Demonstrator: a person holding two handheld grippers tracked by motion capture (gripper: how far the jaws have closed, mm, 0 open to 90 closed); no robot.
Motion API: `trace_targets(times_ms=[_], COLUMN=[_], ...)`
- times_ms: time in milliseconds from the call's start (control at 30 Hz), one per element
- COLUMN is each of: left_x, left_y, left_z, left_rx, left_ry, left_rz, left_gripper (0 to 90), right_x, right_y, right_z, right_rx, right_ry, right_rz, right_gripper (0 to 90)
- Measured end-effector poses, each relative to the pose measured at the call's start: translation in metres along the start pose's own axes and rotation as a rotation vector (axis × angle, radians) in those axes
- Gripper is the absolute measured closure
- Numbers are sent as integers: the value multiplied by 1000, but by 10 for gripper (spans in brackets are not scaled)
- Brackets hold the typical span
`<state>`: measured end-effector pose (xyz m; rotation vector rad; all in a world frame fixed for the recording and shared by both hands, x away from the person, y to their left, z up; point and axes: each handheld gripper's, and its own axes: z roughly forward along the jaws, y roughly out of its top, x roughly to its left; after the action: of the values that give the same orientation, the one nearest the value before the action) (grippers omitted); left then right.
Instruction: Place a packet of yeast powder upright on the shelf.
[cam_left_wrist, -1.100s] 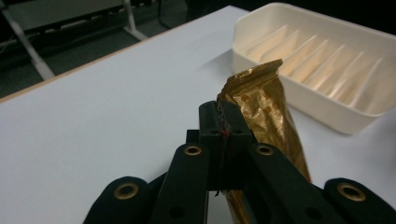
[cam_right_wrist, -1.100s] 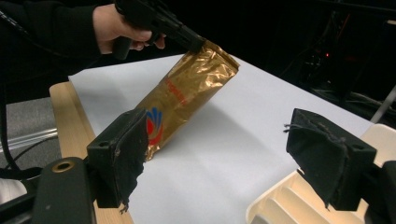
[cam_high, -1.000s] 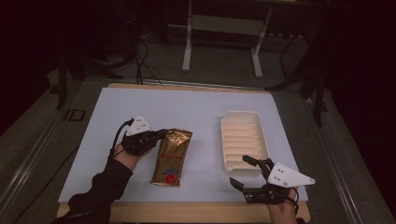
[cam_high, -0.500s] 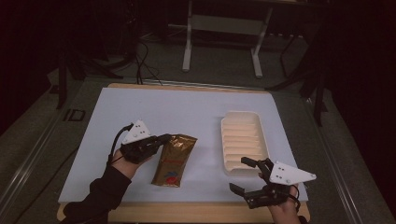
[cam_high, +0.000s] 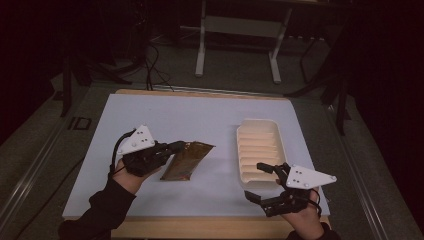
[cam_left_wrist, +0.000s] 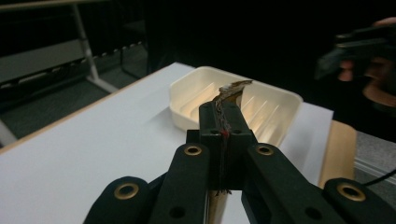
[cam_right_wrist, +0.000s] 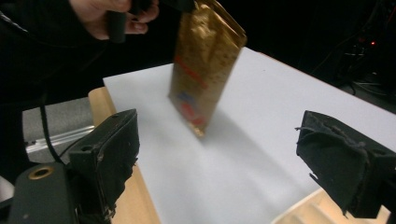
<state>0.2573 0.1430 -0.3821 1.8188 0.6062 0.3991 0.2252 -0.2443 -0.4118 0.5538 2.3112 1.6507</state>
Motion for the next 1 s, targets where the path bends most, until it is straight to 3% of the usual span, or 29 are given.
trace_targets(times_ms=[233,467,500,533,633,1000], left_x=[-11,-21,-21,-23,-27,-36], left_y=[3,3,3,2,0,1], left_z=[-2,2,2,5,9,17], left_rx=[-40,-61,-61,-70,-69,-68], left_ry=[-24,-62,-62,-87,-112,-142], left_rz=[-2,-5,-5,-26,-21,-19], left_gripper=[900,900,900,900,900,900], right_x=[-16,-21,-22,-24,-26,-30], right_y=[20,36,39,44,49,60], right_z=[2,8,9,13,19,41], right_rx=[33,74,78,82,98,196], right_ry=[13,17,21,34,48,120], right_rz=[-20,-56,-59,-61,-65,-73], right_gripper=[134,151,151,160,160,182])
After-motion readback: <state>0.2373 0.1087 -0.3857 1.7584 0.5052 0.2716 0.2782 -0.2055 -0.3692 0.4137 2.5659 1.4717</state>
